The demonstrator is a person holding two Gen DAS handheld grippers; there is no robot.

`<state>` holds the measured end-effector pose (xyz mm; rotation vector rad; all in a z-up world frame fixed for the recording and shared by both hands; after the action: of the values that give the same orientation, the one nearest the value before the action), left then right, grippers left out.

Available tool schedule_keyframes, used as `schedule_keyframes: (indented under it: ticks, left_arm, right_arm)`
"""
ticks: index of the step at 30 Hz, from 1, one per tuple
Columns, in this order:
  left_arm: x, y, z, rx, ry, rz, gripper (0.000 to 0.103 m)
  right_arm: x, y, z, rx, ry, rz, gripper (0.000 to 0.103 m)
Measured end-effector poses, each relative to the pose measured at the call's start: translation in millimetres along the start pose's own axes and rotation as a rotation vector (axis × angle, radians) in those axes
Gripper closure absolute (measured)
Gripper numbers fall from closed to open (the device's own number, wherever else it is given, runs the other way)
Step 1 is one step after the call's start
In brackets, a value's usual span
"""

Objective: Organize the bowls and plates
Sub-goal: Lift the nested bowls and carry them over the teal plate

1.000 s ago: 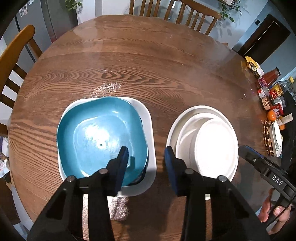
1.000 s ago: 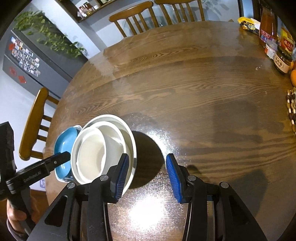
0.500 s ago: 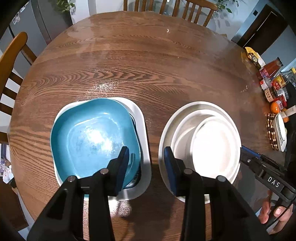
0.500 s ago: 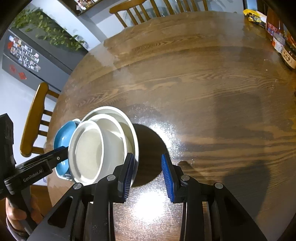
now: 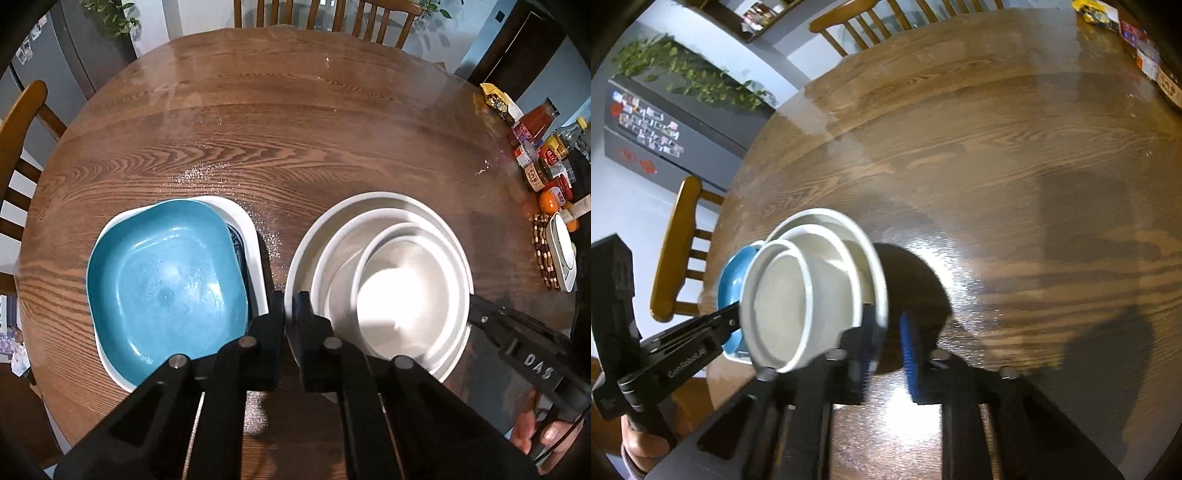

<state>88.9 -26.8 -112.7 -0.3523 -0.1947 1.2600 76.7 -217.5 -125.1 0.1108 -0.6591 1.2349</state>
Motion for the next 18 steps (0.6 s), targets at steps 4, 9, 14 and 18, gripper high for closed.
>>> schedule_keyframes:
  ticks: [4,9,14,18]
  left_arm:
    - [-1.8,2.5,2.3,-0.014,-0.001,0.007,0.102]
    - [-8.3,7.6,8.0,-0.037,-0.032,-0.014,0.102]
    - [-12.4,7.9,18.2,-0.064,-0.024,-0.021,0.101]
    - [-16.4,7.8,26.0,-0.089,-0.02,-0.031,0.101]
  right_arm:
    - [-1.4,0.2,0.6,-0.01,-0.006,-0.015,0.093]
    - [-1.2,2.7,3.7,-0.014,0.001,-0.023,0.093]
    - [3.1,3.4,17.0,-0.051,0.001,-0.012,0.093]
    - [3.9,4.1,27.4,-0.075,-0.004,-0.014,0.093]
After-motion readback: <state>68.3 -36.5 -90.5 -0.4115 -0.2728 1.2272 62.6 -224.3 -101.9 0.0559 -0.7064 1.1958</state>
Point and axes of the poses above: each gripper's, at about its wrist camera, not at the fingertips, and z roughly against the way its jaws point, x to its left, y to its underside, the point moved 2 cm from there along -z, roughly the way its jaws point, and after that the axes turned 9 degrees about -z, right-handed, at the moved point
